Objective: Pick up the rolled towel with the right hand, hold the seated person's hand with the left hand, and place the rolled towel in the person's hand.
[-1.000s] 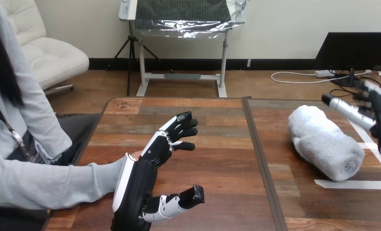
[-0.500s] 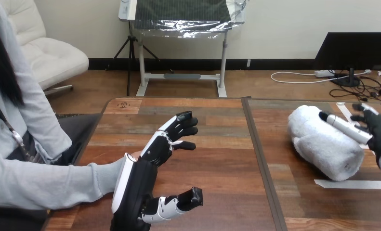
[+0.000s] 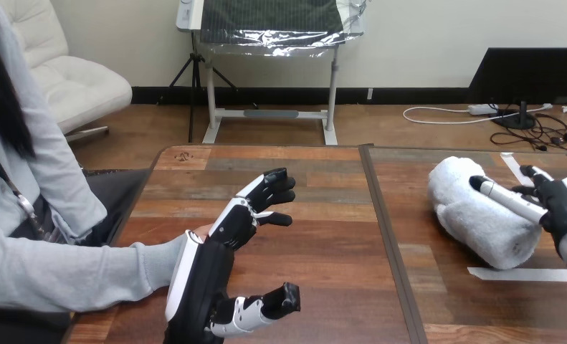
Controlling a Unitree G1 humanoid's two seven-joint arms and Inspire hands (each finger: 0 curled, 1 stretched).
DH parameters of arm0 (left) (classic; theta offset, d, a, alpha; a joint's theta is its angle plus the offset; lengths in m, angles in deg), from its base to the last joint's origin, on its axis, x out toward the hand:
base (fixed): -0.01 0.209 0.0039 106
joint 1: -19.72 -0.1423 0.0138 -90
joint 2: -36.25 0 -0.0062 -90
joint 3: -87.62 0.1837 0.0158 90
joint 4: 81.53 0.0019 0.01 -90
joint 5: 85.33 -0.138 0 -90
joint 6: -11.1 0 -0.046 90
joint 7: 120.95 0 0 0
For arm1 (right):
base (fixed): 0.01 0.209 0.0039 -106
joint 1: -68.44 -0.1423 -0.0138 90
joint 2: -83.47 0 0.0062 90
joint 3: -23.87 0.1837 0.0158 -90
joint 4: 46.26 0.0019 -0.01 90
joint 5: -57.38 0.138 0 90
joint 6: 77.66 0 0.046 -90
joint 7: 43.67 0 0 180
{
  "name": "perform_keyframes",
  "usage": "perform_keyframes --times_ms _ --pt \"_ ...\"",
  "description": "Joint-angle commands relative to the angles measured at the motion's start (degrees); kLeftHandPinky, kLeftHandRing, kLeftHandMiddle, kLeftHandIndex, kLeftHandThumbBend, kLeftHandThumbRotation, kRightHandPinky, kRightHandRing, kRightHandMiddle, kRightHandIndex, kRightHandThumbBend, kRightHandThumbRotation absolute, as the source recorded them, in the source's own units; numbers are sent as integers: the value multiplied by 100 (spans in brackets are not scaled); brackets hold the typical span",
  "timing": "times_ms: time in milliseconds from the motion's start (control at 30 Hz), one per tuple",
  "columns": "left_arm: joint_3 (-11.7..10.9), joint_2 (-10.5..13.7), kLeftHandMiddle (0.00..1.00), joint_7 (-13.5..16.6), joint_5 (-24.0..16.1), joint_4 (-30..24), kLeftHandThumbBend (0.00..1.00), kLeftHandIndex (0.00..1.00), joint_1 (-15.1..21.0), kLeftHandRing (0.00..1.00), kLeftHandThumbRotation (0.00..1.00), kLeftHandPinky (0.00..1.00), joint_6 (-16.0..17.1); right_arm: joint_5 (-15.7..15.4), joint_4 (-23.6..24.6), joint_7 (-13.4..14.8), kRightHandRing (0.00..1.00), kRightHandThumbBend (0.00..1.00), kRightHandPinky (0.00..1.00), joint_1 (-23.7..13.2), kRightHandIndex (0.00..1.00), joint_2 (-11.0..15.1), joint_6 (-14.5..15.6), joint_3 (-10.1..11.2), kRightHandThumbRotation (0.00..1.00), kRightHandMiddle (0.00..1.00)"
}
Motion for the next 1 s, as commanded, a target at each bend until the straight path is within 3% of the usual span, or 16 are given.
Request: perform_keyframes --times_ms 0,267,400,467,700,967 --pt "49 -49 82 -34 131 -337 100 84 132 79 74 66 61 -66 49 -48 81 90 71 -338 97 -187 -14 -127 65 83" --pt "13 -52 83 -40 107 -477 100 84 39 80 76 67 53 -177 60 -174 81 93 69 -272 96 -329 -10 -318 69 84" --pt "43 -38 83 -65 156 -553 100 84 -6 80 78 67 21 -233 75 -214 68 94 53 -230 96 -425 -29 -416 72 75" --pt "56 -34 83 -78 177 -583 100 84 -23 80 78 67 15 -238 77 -286 66 95 51 -210 96 -470 -30 -450 73 74" --pt "167 2 83 -201 383 -637 100 84 -47 81 79 68 13 -394 73 -401 79 91 66 -166 97 -595 12 -669 76 84" --pt "193 5 83 -271 492 -703 100 84 -78 81 79 69 30 -407 64 -439 84 86 73 -91 97 -768 48 -738 74 88"
